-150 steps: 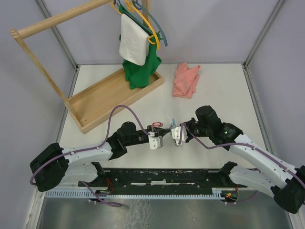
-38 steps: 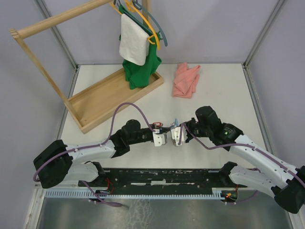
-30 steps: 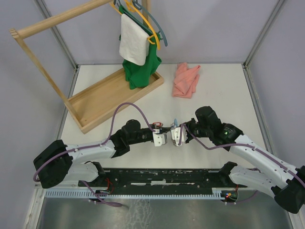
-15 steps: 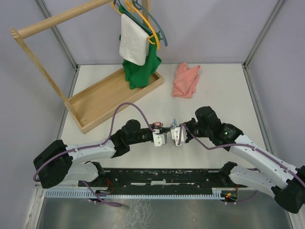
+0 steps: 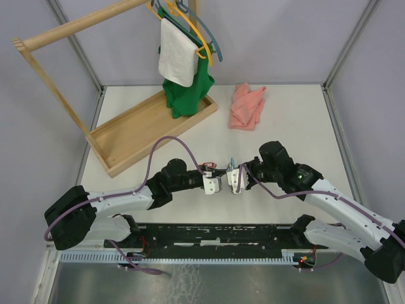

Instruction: Put the keys on the keyring

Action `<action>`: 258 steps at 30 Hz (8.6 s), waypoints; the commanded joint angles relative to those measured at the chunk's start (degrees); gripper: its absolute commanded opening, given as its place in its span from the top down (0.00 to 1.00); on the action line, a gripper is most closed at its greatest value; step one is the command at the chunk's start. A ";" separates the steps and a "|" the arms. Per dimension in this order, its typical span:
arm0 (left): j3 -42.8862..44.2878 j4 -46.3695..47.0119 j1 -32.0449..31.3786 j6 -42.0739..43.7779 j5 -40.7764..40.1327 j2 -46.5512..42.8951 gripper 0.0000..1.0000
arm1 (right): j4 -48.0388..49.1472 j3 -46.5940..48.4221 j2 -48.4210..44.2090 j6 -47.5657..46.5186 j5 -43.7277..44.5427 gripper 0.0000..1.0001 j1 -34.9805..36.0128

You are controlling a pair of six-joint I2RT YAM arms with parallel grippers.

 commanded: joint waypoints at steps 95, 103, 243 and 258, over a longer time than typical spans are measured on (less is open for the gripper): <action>3.59 1.84 -0.81 -2.93 3.34 1.02 0.97 | 1.47 2.38 0.52 2.23 -2.15 0.99 0.77; 4.31 1.13 -0.89 -3.06 4.08 1.71 0.97 | 1.21 2.49 0.71 1.24 -3.27 0.99 0.76; 3.28 -1.35 -0.88 -4.73 -0.55 -1.30 0.97 | 0.21 2.12 -1.09 -0.24 1.82 0.99 0.88; 3.20 -1.45 -0.87 -4.77 -0.10 -1.33 0.97 | 0.15 2.14 -1.15 -0.06 2.11 0.99 0.88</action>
